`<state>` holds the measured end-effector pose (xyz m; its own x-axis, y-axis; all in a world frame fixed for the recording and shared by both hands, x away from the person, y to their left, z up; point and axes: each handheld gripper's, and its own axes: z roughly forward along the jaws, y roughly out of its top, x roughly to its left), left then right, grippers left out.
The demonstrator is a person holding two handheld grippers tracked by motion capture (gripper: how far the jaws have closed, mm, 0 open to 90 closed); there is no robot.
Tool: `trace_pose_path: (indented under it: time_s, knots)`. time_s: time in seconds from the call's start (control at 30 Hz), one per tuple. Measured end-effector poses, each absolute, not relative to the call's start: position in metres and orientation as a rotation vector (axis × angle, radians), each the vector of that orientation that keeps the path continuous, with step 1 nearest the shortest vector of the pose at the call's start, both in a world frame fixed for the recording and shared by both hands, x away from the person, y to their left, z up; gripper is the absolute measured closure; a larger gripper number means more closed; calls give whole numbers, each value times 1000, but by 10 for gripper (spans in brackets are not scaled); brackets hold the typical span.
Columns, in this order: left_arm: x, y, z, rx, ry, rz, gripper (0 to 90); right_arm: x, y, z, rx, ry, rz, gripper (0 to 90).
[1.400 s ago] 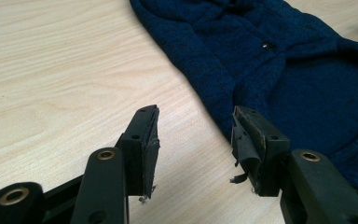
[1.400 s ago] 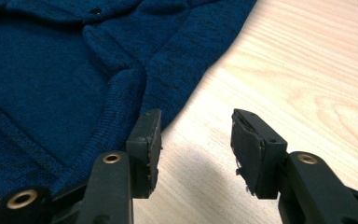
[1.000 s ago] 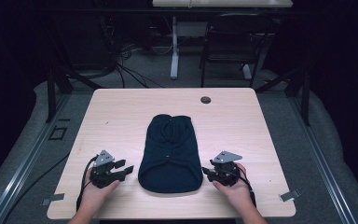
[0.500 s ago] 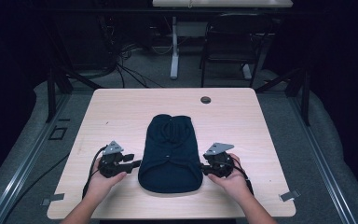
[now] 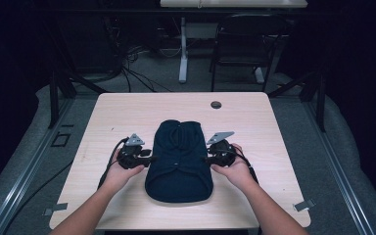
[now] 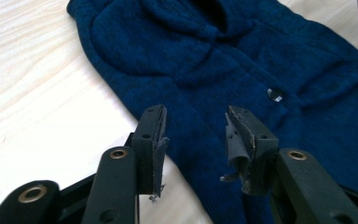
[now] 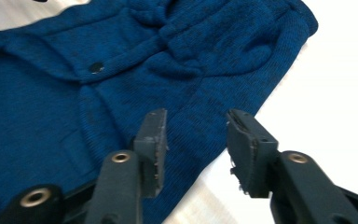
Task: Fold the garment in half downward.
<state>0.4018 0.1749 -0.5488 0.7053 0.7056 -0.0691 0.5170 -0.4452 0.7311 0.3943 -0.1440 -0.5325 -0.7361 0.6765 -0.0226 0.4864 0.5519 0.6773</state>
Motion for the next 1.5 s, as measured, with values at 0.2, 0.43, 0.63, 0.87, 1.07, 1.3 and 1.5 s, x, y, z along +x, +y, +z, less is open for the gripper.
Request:
trace_pose_path:
  time_s: [0.2, 0.43, 0.63, 0.87, 1.07, 1.3, 1.5]
  knots:
    - [424, 165, -551, 2194, 908, 327, 627, 414, -131, -537, 929, 2539, 917, 644]
    - [428, 155, -566, 2265, 886, 325, 624, 426, -119, -554, 897, 2584, 832, 663]
    - [422, 152, -570, 2296, 857, 307, 620, 424, -117, -562, 868, 2618, 808, 684]
    - [408, 153, -570, 2318, 825, 290, 624, 411, -119, -562, 849, 2660, 813, 691]
    - [392, 155, -569, 2339, 804, 272, 624, 393, -118, -562, 795, 2698, 808, 691]
    - [377, 157, -569, 2350, 792, 253, 623, 377, -117, -561, 763, 2730, 805, 685]
    - [366, 159, -569, 2338, 802, 237, 620, 365, -116, -560, 727, 2746, 794, 674]
